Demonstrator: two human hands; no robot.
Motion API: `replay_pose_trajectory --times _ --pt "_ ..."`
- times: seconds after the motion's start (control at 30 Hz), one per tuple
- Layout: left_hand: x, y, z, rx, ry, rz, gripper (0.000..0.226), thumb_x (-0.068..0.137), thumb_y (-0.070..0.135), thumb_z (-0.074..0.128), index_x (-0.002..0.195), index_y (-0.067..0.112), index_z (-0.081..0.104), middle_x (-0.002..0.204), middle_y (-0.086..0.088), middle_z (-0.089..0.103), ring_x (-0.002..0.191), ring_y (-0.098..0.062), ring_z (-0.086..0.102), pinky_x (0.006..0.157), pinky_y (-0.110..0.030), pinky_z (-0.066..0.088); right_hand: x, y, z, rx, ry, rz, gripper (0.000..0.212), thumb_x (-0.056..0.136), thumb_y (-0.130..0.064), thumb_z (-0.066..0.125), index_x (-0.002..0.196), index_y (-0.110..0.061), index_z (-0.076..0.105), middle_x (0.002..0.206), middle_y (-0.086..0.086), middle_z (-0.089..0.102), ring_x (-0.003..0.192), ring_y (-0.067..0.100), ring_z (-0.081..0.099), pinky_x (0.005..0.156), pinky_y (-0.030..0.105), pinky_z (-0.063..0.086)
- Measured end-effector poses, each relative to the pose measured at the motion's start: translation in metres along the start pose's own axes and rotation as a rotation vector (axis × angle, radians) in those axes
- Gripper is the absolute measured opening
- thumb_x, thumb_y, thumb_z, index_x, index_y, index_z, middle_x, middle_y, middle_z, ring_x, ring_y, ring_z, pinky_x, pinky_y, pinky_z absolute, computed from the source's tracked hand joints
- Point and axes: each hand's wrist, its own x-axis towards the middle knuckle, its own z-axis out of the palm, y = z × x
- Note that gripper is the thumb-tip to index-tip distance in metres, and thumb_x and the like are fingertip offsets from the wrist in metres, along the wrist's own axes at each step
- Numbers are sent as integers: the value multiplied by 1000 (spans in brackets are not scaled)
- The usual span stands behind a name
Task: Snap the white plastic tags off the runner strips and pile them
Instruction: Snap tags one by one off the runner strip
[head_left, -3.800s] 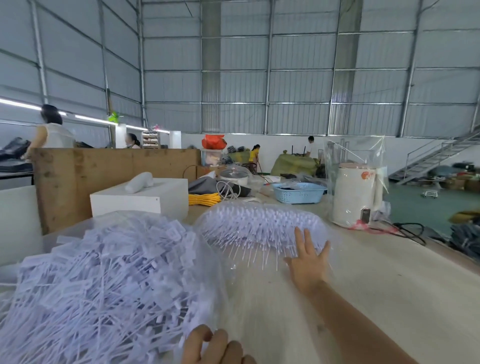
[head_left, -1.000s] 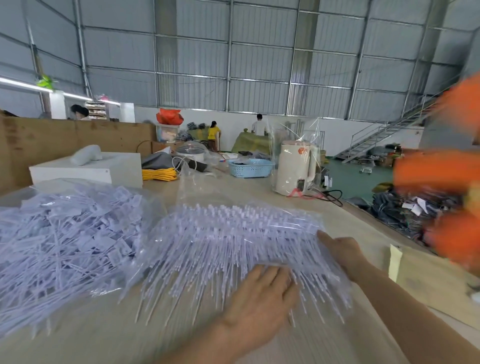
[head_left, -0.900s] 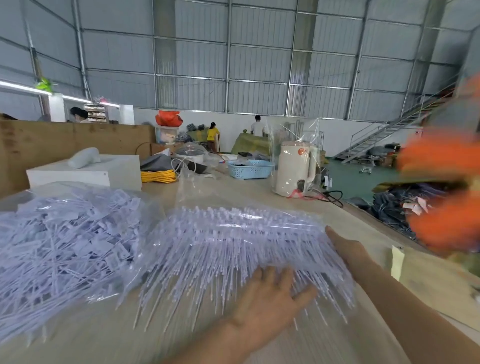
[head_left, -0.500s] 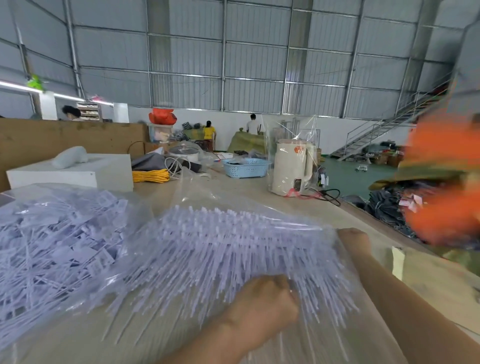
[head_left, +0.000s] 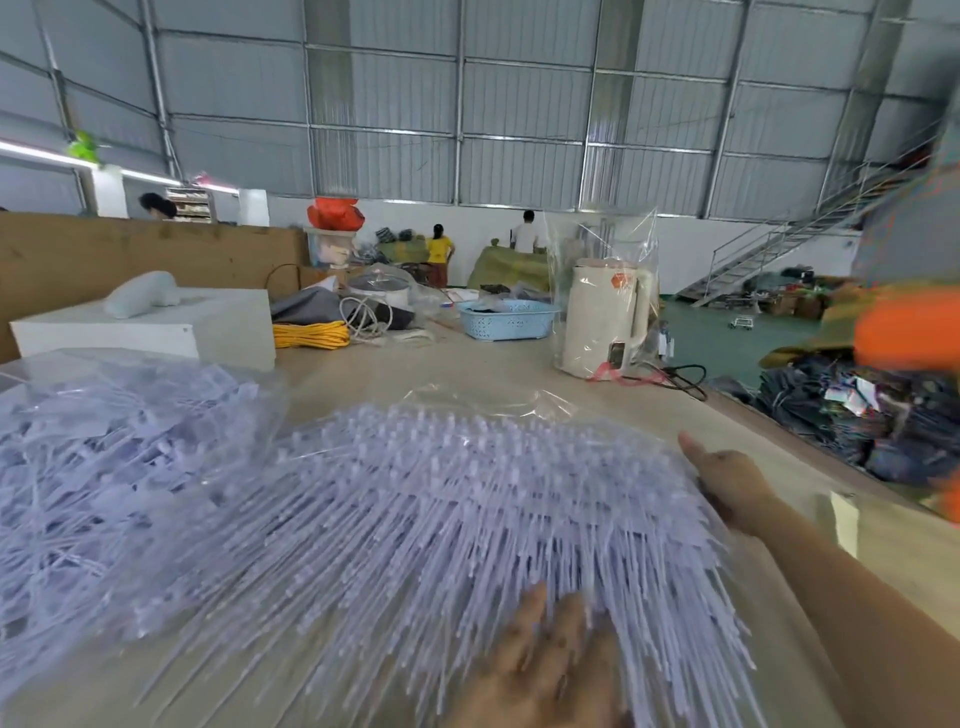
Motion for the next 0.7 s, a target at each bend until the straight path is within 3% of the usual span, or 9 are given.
replay_pose_trajectory --times 0.07,0.17,0.23,0.3,0.37,0.43,0.5,0.6,0.7 --pt "0 8 -2 144 1 81 63 100 21 7 93 43 65 97 27 64 105 7 58 106 -25 34 5 -1 -1 -10 -80 14 58 80 -54 65 52 -7 46 45 9 41 37 18 36 43 24 27" --pt "2 7 -3 -162 15 143 20 97 36 27 90 35 46 93 19 61 98 0 60 105 -36 41 8 -18 -2 4 7 -57 32 84 -23 70 76 8 66 54 12 51 44 22 45 45 24 34" --pt "4 -4 -1 -235 -252 27 32 97 50 18 108 33 44 117 11 63 113 -15 60 96 -43 48 12 -32 -3 -69 176 -106 29 88 -16 63 96 11 66 80 22 67 71 34 63 56 30 43" --pt "7 -12 14 -247 -408 -26 44 98 54 18 136 36 29 154 11 24 143 -23 22 114 -47 27 9 -49 -3 -250 105 -85 24 93 -13 54 106 3 66 98 18 68 102 32 63 72 31 48" --pt "10 -16 29 -366 -487 61 51 99 47 27 147 36 13 158 11 -8 145 -23 -12 118 -48 4 11 -62 2 -452 1 -65 18 97 -10 46 101 -5 63 86 2 59 109 24 59 76 23 46" --pt "25 -11 29 -474 -500 40 60 100 47 25 150 26 0 157 -1 -18 143 -28 -19 117 -53 -1 5 -85 13 -507 -23 -167 13 96 -13 46 98 -4 55 92 8 53 102 25 54 72 25 42" --pt "40 -5 19 -402 -448 -22 64 99 50 19 150 24 -7 155 -7 -24 143 -32 -16 117 -52 -1 -20 -115 27 -628 56 -407 36 97 -26 47 124 -2 47 114 17 54 107 31 52 88 36 45" --pt "43 7 12 -159 -273 42 48 100 36 19 144 21 32 155 -15 18 141 -33 23 113 -46 25 -74 -158 64 -545 -151 -743 57 94 -52 44 134 -11 47 137 9 50 125 27 46 103 39 37" --pt "17 -13 -5 -153 1 6 32 82 41 41 83 26 70 89 5 67 82 -15 63 73 -27 50 -120 -185 110 -543 -405 -915 64 90 -62 39 129 -14 54 137 5 52 124 23 48 100 36 38"
